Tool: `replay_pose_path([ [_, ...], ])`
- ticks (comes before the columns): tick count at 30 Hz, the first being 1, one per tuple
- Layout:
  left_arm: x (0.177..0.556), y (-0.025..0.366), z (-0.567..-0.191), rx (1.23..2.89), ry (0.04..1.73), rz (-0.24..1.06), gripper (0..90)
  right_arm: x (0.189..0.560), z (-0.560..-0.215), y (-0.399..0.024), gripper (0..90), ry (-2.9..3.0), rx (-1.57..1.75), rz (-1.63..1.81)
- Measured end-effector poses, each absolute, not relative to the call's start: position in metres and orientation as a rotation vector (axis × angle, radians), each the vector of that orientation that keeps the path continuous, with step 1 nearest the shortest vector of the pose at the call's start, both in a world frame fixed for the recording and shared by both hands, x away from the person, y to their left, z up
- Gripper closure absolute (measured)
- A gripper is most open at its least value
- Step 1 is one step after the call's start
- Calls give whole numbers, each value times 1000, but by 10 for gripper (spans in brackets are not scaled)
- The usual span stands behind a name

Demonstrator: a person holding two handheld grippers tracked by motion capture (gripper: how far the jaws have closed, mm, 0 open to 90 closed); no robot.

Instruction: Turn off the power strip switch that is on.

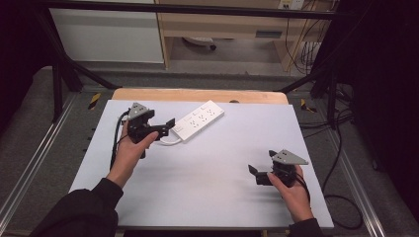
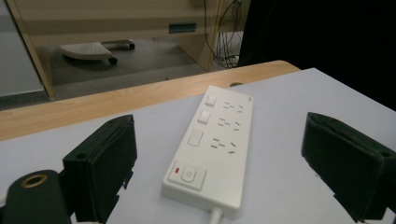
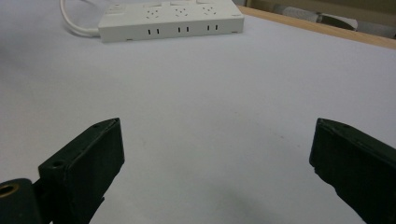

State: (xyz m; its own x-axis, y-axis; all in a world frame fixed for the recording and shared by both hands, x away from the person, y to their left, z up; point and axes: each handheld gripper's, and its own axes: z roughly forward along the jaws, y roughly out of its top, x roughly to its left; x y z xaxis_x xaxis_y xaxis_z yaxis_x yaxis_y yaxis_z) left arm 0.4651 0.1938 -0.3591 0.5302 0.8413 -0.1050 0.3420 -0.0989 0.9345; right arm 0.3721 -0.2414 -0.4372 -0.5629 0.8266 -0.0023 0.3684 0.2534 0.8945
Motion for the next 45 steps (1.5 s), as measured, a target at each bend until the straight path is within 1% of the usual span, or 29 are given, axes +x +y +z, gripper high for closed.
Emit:
replay_pose_path([
  [3,473,192,-360,1684,1016,575,113,372,-437,-242,36,2052,1082,1271],
  [7,483,186,-360,1675,1024,575,155,372,-438,-241,35,2061,1082,1270],
  [9,488,182,-360,1693,1023,574,167,372,-438,-241,35,2064,1082,1272],
  [12,494,178,-359,1706,1022,578,209,372,-438,-241,34,2063,1087,1270],
  [13,496,177,-359,1706,1023,585,209,372,-438,-241,34,2063,1087,1270],
  [14,500,175,-359,1704,1023,599,272,372,-438,-242,35,2061,1087,1271],
  [16,504,175,-360,1711,1036,587,302,372,-438,-242,35,2060,1092,1273],
  [20,512,173,-363,1720,1050,580,405,371,-437,-242,35,2055,1089,1276],
  [24,518,173,-368,1730,1059,558,545,371,-437,-242,35,2055,1092,1280],
  [26,520,172,-370,1734,1055,559,600,371,-437,-243,35,2054,1093,1280],
  [27,521,172,-371,1737,1050,559,600,371,-437,-243,35,2054,1093,1280],
  [28,524,170,-374,1738,1042,564,649,371,-437,-243,35,2052,1097,1281],
  [32,529,170,-380,1732,1048,545,781,371,-437,-243,36,2055,1098,1272],
  [36,532,169,-384,1742,1046,539,847,370,-436,-243,36,2054,1098,1274],
  [39,534,168,-387,1739,1051,530,880,370,-436,-243,36,2054,1097,1276],
  [45,540,167,-395,1753,1070,509,898,371,-436,-243,36,2050,1096,1282],
])
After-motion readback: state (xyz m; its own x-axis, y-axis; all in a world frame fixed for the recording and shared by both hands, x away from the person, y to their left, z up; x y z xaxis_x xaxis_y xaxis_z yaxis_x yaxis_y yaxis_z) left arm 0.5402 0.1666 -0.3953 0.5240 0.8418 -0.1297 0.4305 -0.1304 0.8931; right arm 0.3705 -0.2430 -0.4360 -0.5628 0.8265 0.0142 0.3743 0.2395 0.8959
